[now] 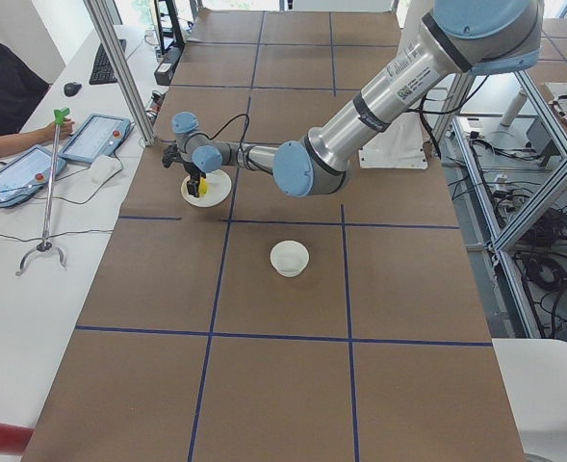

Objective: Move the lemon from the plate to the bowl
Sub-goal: 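Lower the left gripper and close it on the lemon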

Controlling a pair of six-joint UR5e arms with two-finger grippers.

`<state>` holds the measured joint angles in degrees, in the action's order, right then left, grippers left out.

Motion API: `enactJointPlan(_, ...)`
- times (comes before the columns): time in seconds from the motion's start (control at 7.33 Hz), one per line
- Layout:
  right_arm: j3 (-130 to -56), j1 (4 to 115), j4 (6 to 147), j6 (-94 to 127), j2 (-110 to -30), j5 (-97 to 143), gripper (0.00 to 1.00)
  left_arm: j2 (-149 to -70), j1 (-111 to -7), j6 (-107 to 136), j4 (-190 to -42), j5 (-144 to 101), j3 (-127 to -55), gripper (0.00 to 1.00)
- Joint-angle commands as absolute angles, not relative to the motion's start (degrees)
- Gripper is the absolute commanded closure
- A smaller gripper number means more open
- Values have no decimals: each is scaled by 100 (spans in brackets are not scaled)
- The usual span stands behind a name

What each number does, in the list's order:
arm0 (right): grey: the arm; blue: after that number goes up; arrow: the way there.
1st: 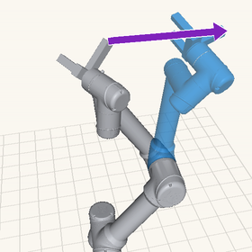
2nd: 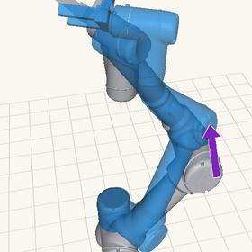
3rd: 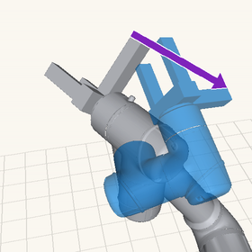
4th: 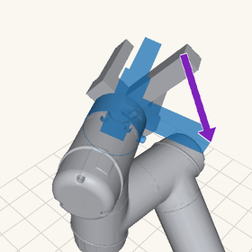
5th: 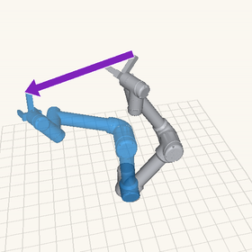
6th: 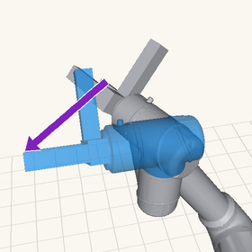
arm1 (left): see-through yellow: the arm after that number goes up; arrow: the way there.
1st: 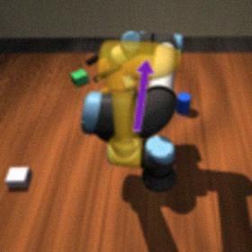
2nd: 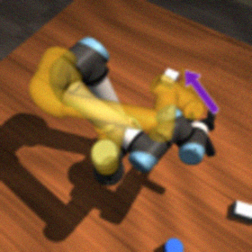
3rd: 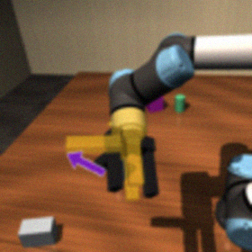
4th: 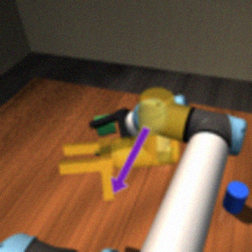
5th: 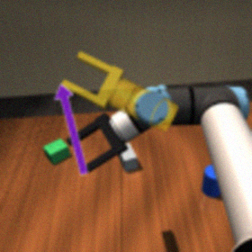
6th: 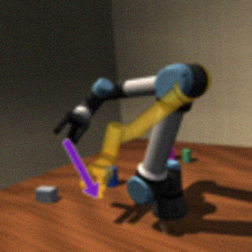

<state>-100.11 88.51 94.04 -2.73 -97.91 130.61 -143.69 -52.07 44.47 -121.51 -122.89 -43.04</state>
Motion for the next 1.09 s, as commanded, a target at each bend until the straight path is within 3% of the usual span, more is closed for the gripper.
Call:
enactJointPlan(0.0, -10011, 8851, 9404, -272, -9791, 13061, 0, -14396, -5203, 4447, -12164, -12278, -4289, 6)
enactJointPlan(0.14, -10011, 8851, 9404, -272, -9791, 13061, 0, -14396, -5203, 4447, -12164, -12278, -4298, 23)
enactJointPlan(0.41, -10011, 8851, 9404, -272, -9791, 13061, 0, -14396, -5247, 4438, -12216, -12287, -4324, 98)
enactJointPlan(0.68, -10011, 8851, 9404, -272, -9791, 13061, 0, -14335, -5614, 4430, -12051, -12410, -4665, 100)
enactJointPlan(0.95, -10011, 8851, 9404, -272, -9791, 13061, 0, -13793, -5748, 4395, -11402, -12559, -5768, 100)
